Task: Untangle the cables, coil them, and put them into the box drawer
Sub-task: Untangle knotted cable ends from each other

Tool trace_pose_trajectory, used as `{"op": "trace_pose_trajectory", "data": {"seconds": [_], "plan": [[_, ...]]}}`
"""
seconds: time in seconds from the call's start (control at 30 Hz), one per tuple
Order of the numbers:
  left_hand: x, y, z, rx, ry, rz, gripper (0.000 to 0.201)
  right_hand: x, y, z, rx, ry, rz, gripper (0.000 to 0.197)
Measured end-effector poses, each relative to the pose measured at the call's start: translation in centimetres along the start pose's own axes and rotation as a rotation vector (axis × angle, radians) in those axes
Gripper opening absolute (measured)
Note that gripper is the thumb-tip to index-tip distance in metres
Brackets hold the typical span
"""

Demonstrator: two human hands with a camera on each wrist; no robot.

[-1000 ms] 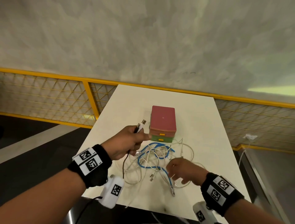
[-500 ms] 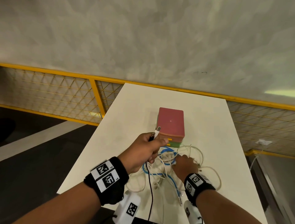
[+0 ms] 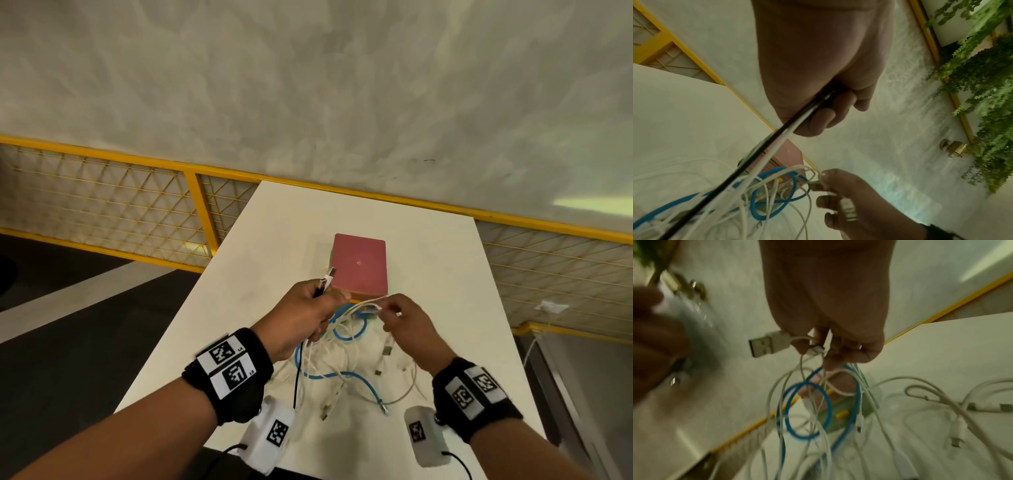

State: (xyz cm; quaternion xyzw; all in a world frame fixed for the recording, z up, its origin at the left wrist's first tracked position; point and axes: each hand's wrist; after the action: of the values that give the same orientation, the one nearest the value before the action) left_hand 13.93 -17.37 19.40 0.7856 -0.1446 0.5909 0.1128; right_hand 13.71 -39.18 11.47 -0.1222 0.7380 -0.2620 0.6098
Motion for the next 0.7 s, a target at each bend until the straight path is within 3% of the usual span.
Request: {"op": "trace_pose_trajectory", "data": {"seconds": [0.07, 0.13, 0.27, 0.37, 0.57, 0.7], "plan": [[0.1, 0.3, 0.2, 0.007, 0.011, 0.024, 0.044, -0.7, -1.3, -0.3, 0.003, -0.01, 0.119, 0.01], [0.2, 0.6, 0.3, 0.011, 0.019, 0.047, 0.041, -0.3, -1.7, -0.5, -0.035, -0.017, 0.065, 0.01], [-0.1, 0.8, 0.2, 0.009, 0.016, 0.075, 0.045, 4.1, -0.3, -0.8, -0.031, 0.031, -0.369, 0.026], [-0.6, 0.2, -0.1, 0.025, -0.003, 0.104, 0.047, 6.1, 0.5, -1.3, -0.041, 0.086, -0.453, 0.026], [-1.4, -0.3, 0.1, 0.034, -0.038, 0.129, 0.043, 7.5, 2.7, -2.3, -0.205, -0.038, -0.579, 0.018], [-1.6, 0.2, 0.2, 0.007, -0.047, 0.158, 0.04, 8.0, 4.7, -3.1, -0.247, 0.013, -0.923, 0.04]]}}
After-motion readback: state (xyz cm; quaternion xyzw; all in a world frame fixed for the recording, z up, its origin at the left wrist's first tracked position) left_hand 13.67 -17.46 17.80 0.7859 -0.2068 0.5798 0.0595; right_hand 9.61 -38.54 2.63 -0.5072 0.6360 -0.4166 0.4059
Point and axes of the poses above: each hand's wrist, its own z-axis towards the middle knuckle, its own y-axis out of the palm, x = y × z, and after that the axes turned 1 degree about x, right-handed
